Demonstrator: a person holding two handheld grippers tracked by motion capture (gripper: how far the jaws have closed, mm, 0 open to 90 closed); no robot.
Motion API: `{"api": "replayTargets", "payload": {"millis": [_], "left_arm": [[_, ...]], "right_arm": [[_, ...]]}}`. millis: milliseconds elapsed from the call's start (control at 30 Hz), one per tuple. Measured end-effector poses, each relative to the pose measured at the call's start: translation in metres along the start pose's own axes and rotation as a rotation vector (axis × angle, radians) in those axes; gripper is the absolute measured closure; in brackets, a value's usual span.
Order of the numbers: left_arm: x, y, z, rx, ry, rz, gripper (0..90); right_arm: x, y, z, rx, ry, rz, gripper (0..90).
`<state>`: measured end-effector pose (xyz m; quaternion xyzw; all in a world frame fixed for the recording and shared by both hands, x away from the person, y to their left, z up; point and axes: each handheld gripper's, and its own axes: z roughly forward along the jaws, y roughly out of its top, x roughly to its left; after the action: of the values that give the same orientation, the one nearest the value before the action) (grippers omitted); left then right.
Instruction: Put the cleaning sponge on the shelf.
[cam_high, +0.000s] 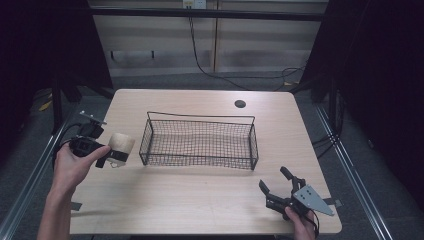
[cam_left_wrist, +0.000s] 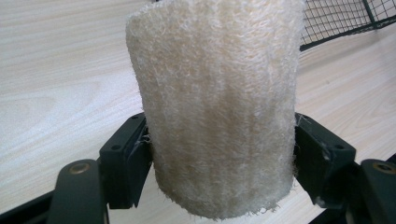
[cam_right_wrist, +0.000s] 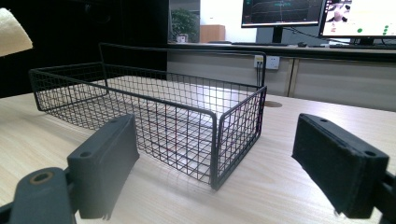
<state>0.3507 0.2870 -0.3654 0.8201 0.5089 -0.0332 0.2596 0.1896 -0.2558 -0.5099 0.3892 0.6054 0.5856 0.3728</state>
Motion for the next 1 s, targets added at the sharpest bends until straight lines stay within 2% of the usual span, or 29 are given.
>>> {"api": "replayTargets", "payload": {"millis": [67, 100, 133, 167, 267, 300, 433, 467, 800, 867, 900, 1000], "left_arm": [[0.0, 0.001, 0.0, -0.001, 0.001, -0.002, 27.8], [-0.003, 0.002, 0.001, -0.017, -0.002, -0.026, 27.8], [-0.001, 0.004, -0.002, 0.018, -0.008, 0.016, 27.8], [-0.001, 0.005, -0.002, 0.023, -0.011, 0.022, 27.8], [-0.004, 0.008, -0.002, 0.01, -0.01, 0.011, 27.8], [-0.004, 0.01, -0.003, 0.025, -0.013, 0.027, 27.8], [-0.011, 0.015, -0.002, 0.021, -0.01, 0.018, 27.8], [-0.011, 0.017, -0.002, 0.034, -0.009, 0.04, 27.8], [-0.024, 0.033, -0.001, 0.046, -0.009, 0.019, 27.8], [-0.024, 0.035, -0.002, 0.047, -0.011, 0.028, 27.8], [-0.028, 0.037, -0.001, 0.022, -0.008, -0.008, 27.8], [-0.029, 0.041, -0.002, 0.046, -0.003, 0.015, 27.8]], "right_arm": [[0.0, 0.0, 0.0, 0.0, 0.0, 0.0, 13.5], [0.0, 0.0, 0.0, 0.0, 0.0, 0.0, 13.5], [0.0, 0.0, 0.0, 0.0, 0.0, 0.0, 13.5], [0.0, 0.0, 0.0, 0.0, 0.0, 0.0, 13.5], [0.0, 0.0, 0.0, 0.0, 0.0, 0.0, 13.5], [0.0, 0.0, 0.0, 0.0, 0.0, 0.0, 13.5], [0.0, 0.0, 0.0, 0.0, 0.0, 0.0, 13.5], [0.0, 0.0, 0.0, 0.0, 0.0, 0.0, 13.5], [0.0, 0.0, 0.0, -0.001, 0.0, 0.002, 13.5], [0.0, 0.0, 0.0, 0.0, 0.0, 0.001, 13.5], [0.0, 0.0, 0.0, -0.001, 0.0, 0.001, 13.5], [0.0, 0.0, 0.0, 0.0, 0.0, 0.001, 13.5]]}}
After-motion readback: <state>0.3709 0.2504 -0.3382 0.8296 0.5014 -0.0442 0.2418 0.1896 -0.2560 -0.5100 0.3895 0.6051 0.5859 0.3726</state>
